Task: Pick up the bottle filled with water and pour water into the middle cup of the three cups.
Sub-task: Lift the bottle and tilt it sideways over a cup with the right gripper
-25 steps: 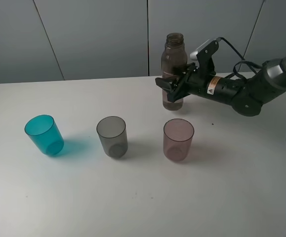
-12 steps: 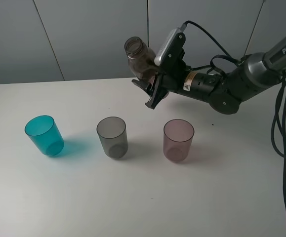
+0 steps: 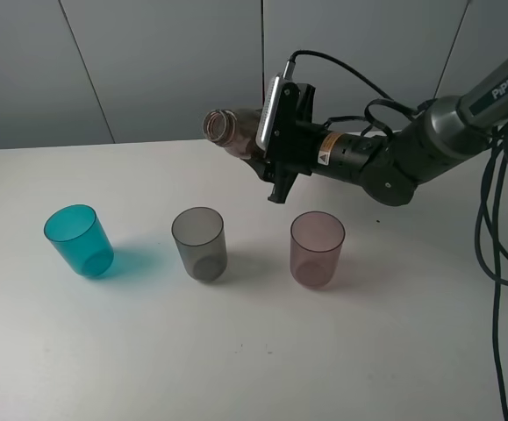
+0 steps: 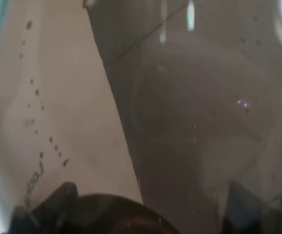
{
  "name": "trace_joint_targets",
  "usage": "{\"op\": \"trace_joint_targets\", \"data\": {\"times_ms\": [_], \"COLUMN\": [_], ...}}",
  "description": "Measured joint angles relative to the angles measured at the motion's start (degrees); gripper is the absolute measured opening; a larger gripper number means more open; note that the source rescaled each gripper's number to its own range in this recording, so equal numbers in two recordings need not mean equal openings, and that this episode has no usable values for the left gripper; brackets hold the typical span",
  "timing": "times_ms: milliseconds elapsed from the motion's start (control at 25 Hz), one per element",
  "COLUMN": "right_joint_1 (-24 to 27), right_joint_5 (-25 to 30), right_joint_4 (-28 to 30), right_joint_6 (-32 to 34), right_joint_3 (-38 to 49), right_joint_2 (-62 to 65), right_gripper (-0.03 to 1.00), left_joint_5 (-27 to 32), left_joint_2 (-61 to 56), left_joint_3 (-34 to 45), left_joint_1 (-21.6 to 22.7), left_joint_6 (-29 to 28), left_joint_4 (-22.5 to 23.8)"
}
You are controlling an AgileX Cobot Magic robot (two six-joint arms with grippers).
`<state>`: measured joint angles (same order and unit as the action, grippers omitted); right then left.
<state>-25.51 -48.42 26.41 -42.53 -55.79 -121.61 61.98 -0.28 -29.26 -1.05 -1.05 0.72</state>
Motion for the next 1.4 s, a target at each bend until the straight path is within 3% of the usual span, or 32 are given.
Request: {"op": "trace_joint_targets", "data": {"times_ms": [240,640,880,1400], "right_joint_1": [-0.04,-1.75,-4.28,-4.6], "right_joint_5": [0.21,-0.84,-0.95,-0.95], "right_joint_4": [-0.01,-0.35,-2.2,-2.76], "right_joint_6": [-10.28,-16.18,-23.83,-32.33], "right_joint_3": [0.0,0.0,0.0,0.0], "right_joint_2": [0.0,0.0,0.0,0.0], "right_gripper": [0.0,0.0,0.0,0.0], "left_joint_5": [0.0,0.0,0.0,0.0], "left_joint_2": [0.0,0.0,0.0,0.0], "left_joint_3": [0.0,0.0,0.0,0.0], "left_joint_1": [0.0,0.0,0.0,0.0], "left_joint_6": [0.0,0.0,0.0,-0.23], "left_joint_4": [0.0,0.0,0.0,0.0]}}
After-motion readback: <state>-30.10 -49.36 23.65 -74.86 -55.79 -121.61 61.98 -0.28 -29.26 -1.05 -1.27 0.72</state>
